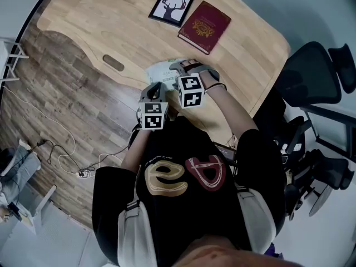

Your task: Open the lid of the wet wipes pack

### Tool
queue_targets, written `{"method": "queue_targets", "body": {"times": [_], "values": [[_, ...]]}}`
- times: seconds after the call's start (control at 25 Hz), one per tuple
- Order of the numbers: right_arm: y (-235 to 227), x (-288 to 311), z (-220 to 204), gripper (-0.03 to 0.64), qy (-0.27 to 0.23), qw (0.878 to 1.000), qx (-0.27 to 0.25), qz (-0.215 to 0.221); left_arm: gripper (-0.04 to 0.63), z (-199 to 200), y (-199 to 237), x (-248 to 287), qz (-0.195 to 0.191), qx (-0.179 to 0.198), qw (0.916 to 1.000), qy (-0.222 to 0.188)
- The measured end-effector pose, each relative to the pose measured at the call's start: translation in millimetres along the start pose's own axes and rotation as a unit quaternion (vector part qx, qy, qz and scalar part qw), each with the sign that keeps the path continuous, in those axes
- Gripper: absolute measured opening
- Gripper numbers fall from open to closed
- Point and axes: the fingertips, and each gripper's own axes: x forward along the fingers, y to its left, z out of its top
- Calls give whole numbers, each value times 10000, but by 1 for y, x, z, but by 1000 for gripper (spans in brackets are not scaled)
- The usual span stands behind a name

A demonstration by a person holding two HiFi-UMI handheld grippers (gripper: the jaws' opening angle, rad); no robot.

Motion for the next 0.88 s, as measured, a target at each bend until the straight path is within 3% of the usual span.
{"method": "queue_targets", "body": {"times": [0.48, 0.68, 0.88], "values": [[-1, 4, 0, 257, 11, 9974, 322, 649, 18, -1, -2, 1, -46, 128, 9999, 19], [-3, 3, 2, 249, 10, 9953, 451, 855, 18, -1, -1, -1, -179, -66, 9998, -10], [-4, 3, 2, 249, 40, 9933, 516, 1035, 17, -3, -2, 1, -164, 248, 9996, -28]]}}
